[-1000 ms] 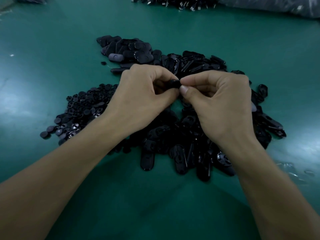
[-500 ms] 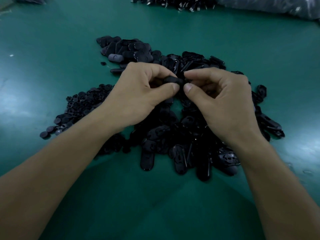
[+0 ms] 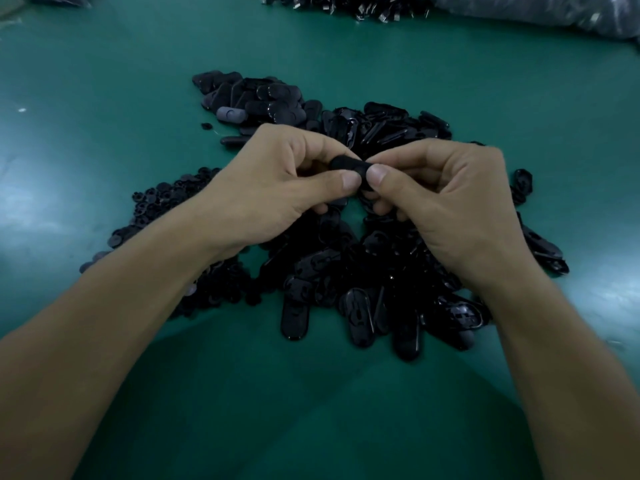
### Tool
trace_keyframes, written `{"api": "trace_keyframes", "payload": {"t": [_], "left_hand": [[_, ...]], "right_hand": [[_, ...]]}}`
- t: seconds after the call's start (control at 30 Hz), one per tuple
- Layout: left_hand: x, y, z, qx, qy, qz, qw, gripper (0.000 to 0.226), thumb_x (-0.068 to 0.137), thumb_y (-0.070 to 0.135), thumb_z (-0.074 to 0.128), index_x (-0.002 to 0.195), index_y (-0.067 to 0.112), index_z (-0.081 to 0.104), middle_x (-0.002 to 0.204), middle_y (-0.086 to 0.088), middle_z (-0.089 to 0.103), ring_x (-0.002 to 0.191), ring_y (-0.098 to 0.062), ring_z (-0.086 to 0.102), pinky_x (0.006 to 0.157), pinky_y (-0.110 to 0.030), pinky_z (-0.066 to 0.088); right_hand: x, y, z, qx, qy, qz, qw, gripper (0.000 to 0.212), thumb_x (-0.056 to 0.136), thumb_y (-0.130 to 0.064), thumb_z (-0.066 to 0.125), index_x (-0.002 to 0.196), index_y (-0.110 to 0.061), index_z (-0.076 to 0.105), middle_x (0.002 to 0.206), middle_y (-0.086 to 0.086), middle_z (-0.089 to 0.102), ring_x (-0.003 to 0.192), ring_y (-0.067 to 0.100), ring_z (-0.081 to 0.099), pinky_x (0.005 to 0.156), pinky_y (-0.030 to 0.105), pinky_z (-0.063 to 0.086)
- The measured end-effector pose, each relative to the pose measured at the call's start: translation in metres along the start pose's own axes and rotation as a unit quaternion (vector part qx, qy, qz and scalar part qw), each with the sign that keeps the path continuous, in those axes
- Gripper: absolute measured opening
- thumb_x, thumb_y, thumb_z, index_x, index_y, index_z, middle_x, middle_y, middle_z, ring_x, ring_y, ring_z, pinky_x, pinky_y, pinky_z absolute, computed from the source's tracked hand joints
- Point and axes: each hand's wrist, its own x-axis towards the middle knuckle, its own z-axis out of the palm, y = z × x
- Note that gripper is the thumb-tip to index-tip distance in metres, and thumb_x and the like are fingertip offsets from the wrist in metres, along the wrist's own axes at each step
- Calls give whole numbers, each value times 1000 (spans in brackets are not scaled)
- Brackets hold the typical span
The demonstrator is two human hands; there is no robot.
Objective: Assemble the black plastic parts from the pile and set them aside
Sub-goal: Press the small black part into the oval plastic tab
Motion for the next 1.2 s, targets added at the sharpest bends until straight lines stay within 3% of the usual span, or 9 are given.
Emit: {"api": "trace_keyframes", "payload": {"t": [0.23, 0.4, 0.57, 0.77, 0.87, 0.97, 1.07, 1.2], "left_hand": [[-1, 1, 3, 13, 0, -2, 1000, 11, 95, 14, 65, 99, 17, 75, 80, 5, 71, 69, -4, 58, 65, -15, 50], [-3, 4, 5, 24, -4, 4, 1000, 25, 100, 8, 58, 101, 29, 71, 77, 17, 71, 69, 5, 59, 66, -11, 48], [-3, 5, 8, 26, -13, -8, 1000, 28, 100, 5, 57, 104, 28, 72, 94, 7, 76, 87, -4, 68, 75, -14, 53], [-3, 5, 8, 38, -4, -5, 999, 19, 95, 7, 66, 103, 22, 74, 89, -5, 74, 75, -13, 65, 75, -28, 56], [-4, 4, 5, 31, -1, -1, 1000, 21, 95, 6, 65, 102, 24, 74, 89, -2, 75, 75, -8, 64, 72, -20, 56], [-3, 4, 3, 12, 7, -6, 1000, 21, 96, 6, 64, 102, 24, 75, 91, -3, 75, 75, -5, 64, 72, -17, 55], [-2, 3, 4, 0, 24, -12, 1000, 17, 94, 7, 66, 98, 21, 76, 91, -9, 75, 77, -12, 65, 73, -23, 57], [-1, 3, 7, -15, 47, -26, 998, 10, 93, 7, 68, 96, 14, 74, 90, -11, 75, 72, -8, 64, 66, -19, 55]], "right_hand": [[1, 0, -3, 7, -5, -13, 1000, 13, 86, -12, 78, 86, -24, 74, 75, -7, 76, 61, 6, 70, 57, 12, 50], [2, 2, -3, 6, -3, -10, 1000, 14, 84, -10, 80, 85, -23, 74, 71, -6, 75, 60, 5, 68, 57, 13, 50], [2, 3, -3, 14, 0, 4, 1000, 14, 84, -8, 79, 82, -21, 74, 67, -6, 73, 57, 4, 65, 55, 13, 49], [2, 2, -1, 11, 9, 10, 1000, 16, 83, -7, 79, 78, -21, 73, 68, -1, 73, 56, 4, 63, 55, 15, 49], [1, 2, 0, 7, 12, 5, 1000, 14, 85, -9, 78, 82, -22, 74, 70, -2, 74, 57, 5, 66, 55, 15, 49], [-1, 4, 2, -23, 28, -13, 999, 17, 87, -13, 76, 90, -29, 73, 73, -8, 75, 63, 9, 70, 58, 22, 53], [-2, 3, 7, -66, 63, -54, 994, 24, 88, -13, 74, 92, -36, 72, 80, -11, 75, 76, 11, 72, 70, 32, 60], [-4, 5, 11, -157, 101, -114, 976, 16, 89, -13, 73, 97, -26, 76, 90, -9, 70, 79, 5, 66, 68, 18, 52]]}}
